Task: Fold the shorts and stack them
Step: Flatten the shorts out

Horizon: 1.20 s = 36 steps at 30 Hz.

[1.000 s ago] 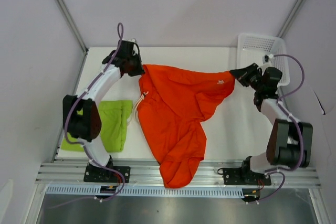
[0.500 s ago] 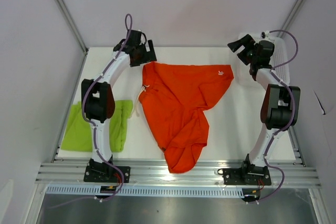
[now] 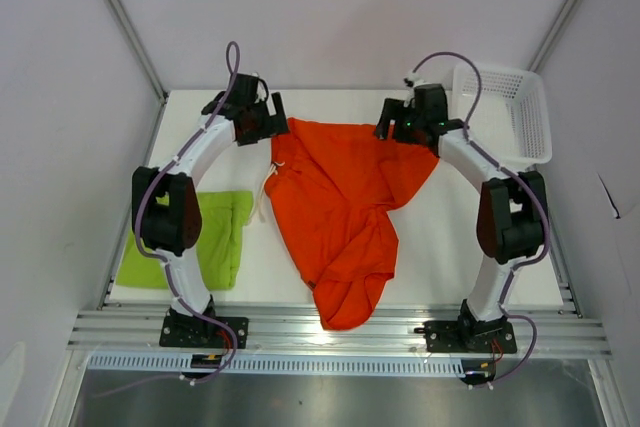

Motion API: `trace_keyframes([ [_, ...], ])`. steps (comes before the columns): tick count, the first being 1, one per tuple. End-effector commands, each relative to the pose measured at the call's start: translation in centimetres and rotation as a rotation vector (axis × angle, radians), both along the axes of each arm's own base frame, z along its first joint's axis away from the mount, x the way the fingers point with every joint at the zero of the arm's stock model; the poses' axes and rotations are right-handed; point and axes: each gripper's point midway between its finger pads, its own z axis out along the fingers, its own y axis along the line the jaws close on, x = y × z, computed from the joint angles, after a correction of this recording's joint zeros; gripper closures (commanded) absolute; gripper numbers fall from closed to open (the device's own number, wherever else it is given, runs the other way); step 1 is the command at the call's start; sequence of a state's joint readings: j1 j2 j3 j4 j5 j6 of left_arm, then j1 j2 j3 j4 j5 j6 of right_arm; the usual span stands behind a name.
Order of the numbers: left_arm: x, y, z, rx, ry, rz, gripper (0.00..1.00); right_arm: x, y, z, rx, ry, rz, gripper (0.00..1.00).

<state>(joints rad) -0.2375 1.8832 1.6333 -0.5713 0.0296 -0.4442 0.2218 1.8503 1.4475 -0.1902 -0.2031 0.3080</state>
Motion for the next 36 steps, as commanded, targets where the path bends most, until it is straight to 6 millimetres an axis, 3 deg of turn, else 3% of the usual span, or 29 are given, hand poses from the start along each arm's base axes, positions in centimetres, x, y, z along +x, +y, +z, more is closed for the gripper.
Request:
trace_keyframes([
  [1, 1.0, 0.6, -0.1, -0.046, -0.030, 0.015, 0.01, -1.5, 0.1, -3.0, -0.211, 0.085, 0.031, 0.22],
  [4, 2.3, 0.3, 0.3, -0.098, -0.048, -0.007, 0.03, -2.6, 1.4, -5.2, -0.279, 0.122, 0.049, 0.23],
  [9, 5.0, -0.1, -1.0, -0.139, -0.031, -0.019, 0.19, -3.3, 1.9, -8.2, -0.396, 0.168, 0.037, 0.27],
  [16, 8.0, -0.6, -2.5, -0.214, -0.035, -0.045, 0.29, -2.9, 1.7, -10.3, -0.512, 0.191, -0.015, 0.31],
  [18, 9.0, -0.6, -2.2, -0.224, -0.051, -0.054, 0.37, -2.4, 1.6, -10.3, -0.533, 0.188, -0.029, 0.32],
  [20, 9.4, -0.6, -3.7, -0.229, -0.026, -0.057, 0.45, -2.1, 1.2, -10.9, -0.554, 0.202, -0.054, 0.35],
  [23, 10.3, -0.6, -4.1, -0.243, -0.034, -0.061, 0.50, -1.7, 0.7, -10.2, -0.580, 0.174, -0.106, 0.46],
  [27, 10.8, -1.1, -4.6, -0.275, -0.040, -0.075, 0.52, -1.8, 0.0, -9.8, -0.586, 0.147, -0.149, 0.66],
  [31, 10.9, -1.7, -4.9, -0.306, -0.044, -0.096, 0.60, -1.7, -0.1, -9.6, -0.578, 0.138, -0.150, 0.74],
  [34, 11.0, -1.8, -5.3, -0.306, -0.041, -0.101, 0.62, -1.8, 0.1, -9.6, -0.578, 0.135, -0.143, 0.90],
  [35, 11.0, -1.8, -5.5, -0.308, -0.038, -0.103, 0.62, -1.8, 0.0, -9.5, -0.574, 0.132, -0.144, 1.00],
  [36, 11.1, -1.9, -5.4, -0.312, -0.043, -0.105, 0.63, -1.9, 0.0, -9.0, -0.569, 0.124, -0.147, 1.00],
])
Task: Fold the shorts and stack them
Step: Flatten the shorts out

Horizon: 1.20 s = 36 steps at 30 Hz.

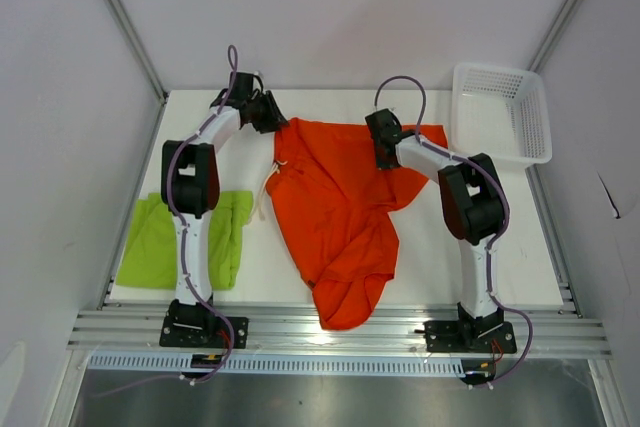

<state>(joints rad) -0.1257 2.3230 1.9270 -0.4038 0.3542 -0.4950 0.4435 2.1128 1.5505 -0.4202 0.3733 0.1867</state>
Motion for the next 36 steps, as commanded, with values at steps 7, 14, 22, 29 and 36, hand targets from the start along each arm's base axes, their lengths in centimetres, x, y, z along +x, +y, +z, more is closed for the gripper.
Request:
trace_keyframes([
  [7, 2.1, -0.5, 1.9, -0.048, -0.075, -0.009, 0.84, -2.1, -3.0, 7.1, 0.141, -0.211, -0.097, 1.00],
  [14, 2.6, -0.2, 1.7, -0.055, -0.075, 0.019, 1.00, -7.5, -9.5, 9.3, 0.417, -0.336, -0.284, 1.00],
  [22, 3.0, 0.1, 2.0, -0.069, -0.081, 0.044, 1.00, -13.5, -15.0, 4.3, 0.495, -0.217, -0.558, 1.00],
  [29, 3.2, 1.9, 3.3, -0.083, -0.103, 0.113, 1.00, -15.9, -16.9, 2.4, 0.470, -0.206, -0.682, 1.00],
  [36, 3.5, 3.5, 5.1, -0.069, -0.135, 0.162, 1.00, -16.7, -14.9, 2.2, 0.536, -0.137, -0.574, 0.67],
])
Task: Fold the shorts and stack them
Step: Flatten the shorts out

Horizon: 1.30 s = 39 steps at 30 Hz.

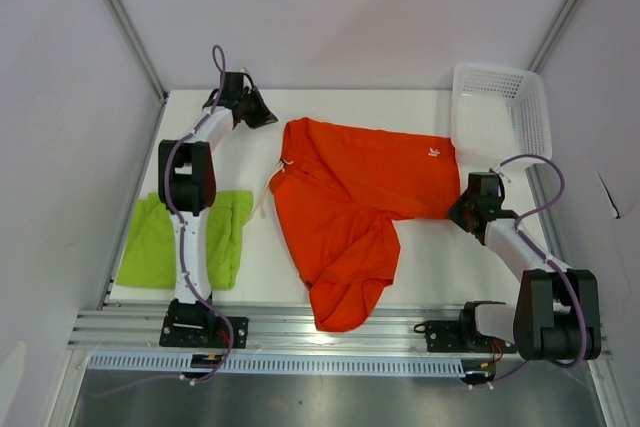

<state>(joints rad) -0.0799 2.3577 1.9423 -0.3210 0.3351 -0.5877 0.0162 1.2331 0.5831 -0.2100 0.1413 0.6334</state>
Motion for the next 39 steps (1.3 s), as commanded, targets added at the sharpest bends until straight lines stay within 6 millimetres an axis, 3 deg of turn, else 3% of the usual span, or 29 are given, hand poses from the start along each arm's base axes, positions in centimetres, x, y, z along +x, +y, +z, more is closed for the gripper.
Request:
trace_keyframes([
  [1, 0.8, 1.0, 5.7, -0.012, -0.114, 0.042, 1.00, 0.2, 1.1, 1.5, 0.034, -0.050, 0.076, 0.38],
  [3, 0.3, 0.8, 5.7, -0.016, -0.101, 0.027, 1.00, 0.3, 1.5, 2.4, 0.019, -0.067, 0.115, 0.24],
  [5, -0.4, 0.7, 6.4, -0.017, -0.097, 0.014, 0.94, 0.3, 2.6, 4.0, 0.015, -0.111, 0.187, 0.22],
  [6, -1.0, 0.7, 5.9, -0.015, -0.077, 0.011, 0.86, 0.4, 3.2, 4.7, 0.016, -0.128, 0.217, 0.23],
  [7, -1.5, 0.8, 6.8, -0.008, -0.087, 0.004, 0.83, 0.3, 4.5, 5.7, 0.035, -0.157, 0.278, 0.25],
  [10, -3.6, 0.7, 6.0, 0.017, -0.044, -0.017, 0.68, -0.4, 8.9, 7.3, 0.060, -0.187, 0.486, 0.31],
  [11, -4.8, 0.5, 5.7, 0.032, -0.021, -0.024, 0.61, -1.0, 10.9, 7.4, 0.070, -0.175, 0.561, 0.32],
  [15, -7.7, 0.1, 4.9, 0.060, 0.011, -0.053, 0.44, -3.5, 15.0, 7.6, 0.102, -0.119, 0.727, 0.37],
  [16, -9.1, 0.0, 3.9, 0.061, 0.038, -0.058, 0.38, -3.9, 15.5, 7.7, 0.094, -0.123, 0.749, 0.37],
  [18, -9.7, -0.2, 3.9, 0.056, 0.033, -0.063, 0.34, -5.1, 16.6, 7.7, 0.067, -0.121, 0.792, 0.36],
  [23, -12.6, -1.1, 2.0, 0.055, 0.080, -0.091, 0.30, -7.9, 17.3, 5.5, 0.016, -0.085, 0.835, 0.35],
  [26, -13.4, -1.5, 1.8, 0.058, 0.079, -0.103, 0.30, -9.8, 18.4, 4.4, 0.069, -0.039, 0.854, 0.34],
  [28, -13.8, -1.8, 2.1, 0.054, 0.070, -0.107, 0.30, -11.1, 19.3, 4.5, 0.101, -0.038, 0.866, 0.28],
  [31, -15.0, -2.3, 1.5, 0.036, 0.072, -0.118, 0.30, -12.0, 19.0, 4.7, 0.056, -0.064, 0.853, 0.18],
  [35, -15.5, -3.2, 1.8, 0.003, 0.041, -0.156, 0.30, -13.7, 19.3, 4.3, 0.022, -0.067, 0.901, 0.16],
  [39, -15.3, -3.8, 2.0, -0.012, 0.015, -0.197, 0.29, -15.1, 19.0, 2.6, -0.038, -0.054, 0.931, 0.15],
])
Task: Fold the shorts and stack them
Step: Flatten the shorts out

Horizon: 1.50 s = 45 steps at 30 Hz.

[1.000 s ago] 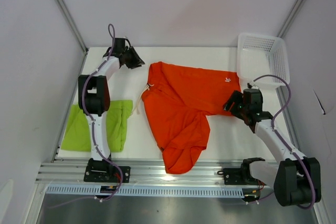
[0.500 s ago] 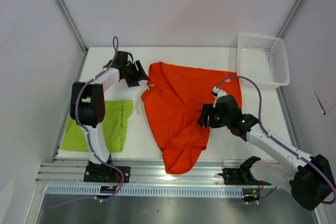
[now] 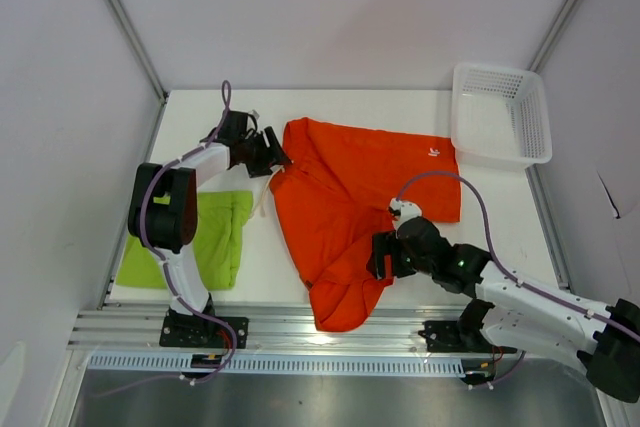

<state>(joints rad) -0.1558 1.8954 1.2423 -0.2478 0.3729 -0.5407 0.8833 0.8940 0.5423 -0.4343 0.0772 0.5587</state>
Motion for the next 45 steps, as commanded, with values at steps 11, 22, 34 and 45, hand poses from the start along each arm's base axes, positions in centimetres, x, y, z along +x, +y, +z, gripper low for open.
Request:
trace_keyframes([
  [11, -2.3, -0.9, 0.7, 0.008, -0.040, -0.061, 0.31, -1.8, -2.4, -1.3, -0.042, -0.028, -0.151, 0.30],
  [22, -3.1, -0.3, 1.5, 0.022, -0.064, -0.041, 0.31, -2.7, -2.1, -2.1, -0.021, 0.006, -0.231, 0.26],
  [34, -4.2, -0.1, 0.0, 0.030, -0.016, -0.039, 0.33, -1.3, -3.7, -4.7, -0.058, 0.039, -0.388, 0.67],
  [45, -4.4, -0.1, 0.5, 0.030, -0.010, -0.032, 0.42, 5.7, -7.8, -0.4, 0.036, 0.002, -0.526, 1.00],
])
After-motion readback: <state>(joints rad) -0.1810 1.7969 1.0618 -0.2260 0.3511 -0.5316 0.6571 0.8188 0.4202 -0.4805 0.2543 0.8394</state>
